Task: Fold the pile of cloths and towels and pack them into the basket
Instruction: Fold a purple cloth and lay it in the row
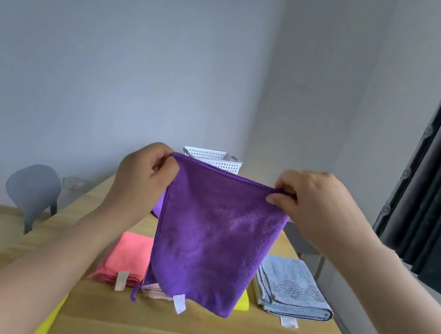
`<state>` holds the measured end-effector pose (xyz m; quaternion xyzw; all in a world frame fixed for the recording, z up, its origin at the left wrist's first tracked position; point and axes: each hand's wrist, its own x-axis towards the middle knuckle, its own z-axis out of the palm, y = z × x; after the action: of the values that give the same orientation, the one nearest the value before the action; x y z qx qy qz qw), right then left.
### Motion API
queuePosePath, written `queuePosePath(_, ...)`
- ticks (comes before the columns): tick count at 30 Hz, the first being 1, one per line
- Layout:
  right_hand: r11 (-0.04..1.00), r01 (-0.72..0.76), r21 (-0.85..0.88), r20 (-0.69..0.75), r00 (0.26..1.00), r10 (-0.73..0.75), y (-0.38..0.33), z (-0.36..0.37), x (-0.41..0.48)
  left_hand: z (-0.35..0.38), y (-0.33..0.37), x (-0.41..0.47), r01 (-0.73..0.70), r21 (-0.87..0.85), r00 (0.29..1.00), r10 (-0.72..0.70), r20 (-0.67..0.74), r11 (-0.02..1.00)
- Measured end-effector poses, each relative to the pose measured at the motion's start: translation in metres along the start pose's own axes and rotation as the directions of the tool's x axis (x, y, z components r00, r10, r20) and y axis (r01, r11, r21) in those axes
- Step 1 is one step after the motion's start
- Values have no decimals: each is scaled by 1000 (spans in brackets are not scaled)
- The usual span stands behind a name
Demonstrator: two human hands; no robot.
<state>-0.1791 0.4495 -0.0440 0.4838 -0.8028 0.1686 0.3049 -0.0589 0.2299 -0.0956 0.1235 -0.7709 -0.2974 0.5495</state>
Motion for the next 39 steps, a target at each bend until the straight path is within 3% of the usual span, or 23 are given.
queuePosePath(5, 995, -59, 76, -119, 991, 68, -10, -17, -8, 0, 25, -1, -37, -70, 990, 26, -142, 997)
queuePosePath(10, 984, -93, 151, -106, 988, 109, -10, -21, -15, 9, 29, -15, -31, -54, 968, 17, -249, 998)
queuePosePath(13, 935, -134, 328, 1, 990, 142, -4, -24, -22, 8, 27, -21, -50, -19, 975, 45, -217, 999)
queuePosePath(16, 740, -263, 619, 227, 962, 152, -2, -29, -33, 2, 28, -23, -80, 7, 985, 80, -152, 997)
queuePosePath(18, 640, -356, 681, 333, 929, 162, 4, -23, -39, 3, 21, -20, -52, 39, 997, 54, -57, 998)
queuePosePath(24, 799, -521, 299, 566, 772, 291, 43, 57, -76, 65, -40, -59, 111, 151, 952, -148, 268, 982)
queuePosePath(28, 798, -584, 152, 605, 693, 392, 67, 111, -113, 106, -67, -96, 235, 125, 885, -265, 382, 964)
queuePosePath(32, 802, -597, 21, 604, 646, 466, 78, 137, -132, 133, -70, -111, 256, 101, 842, -273, 465, 961)
queuePosePath(34, 796, -604, 37, 592, 655, 469, 78, 146, -133, 143, -69, -117, 249, 84, 826, -257, 502, 965)
queuePosePath(39, 753, -547, 367, 462, 809, 363, 62, 164, -115, 152, -57, -126, 166, 35, 824, -158, 545, 986)
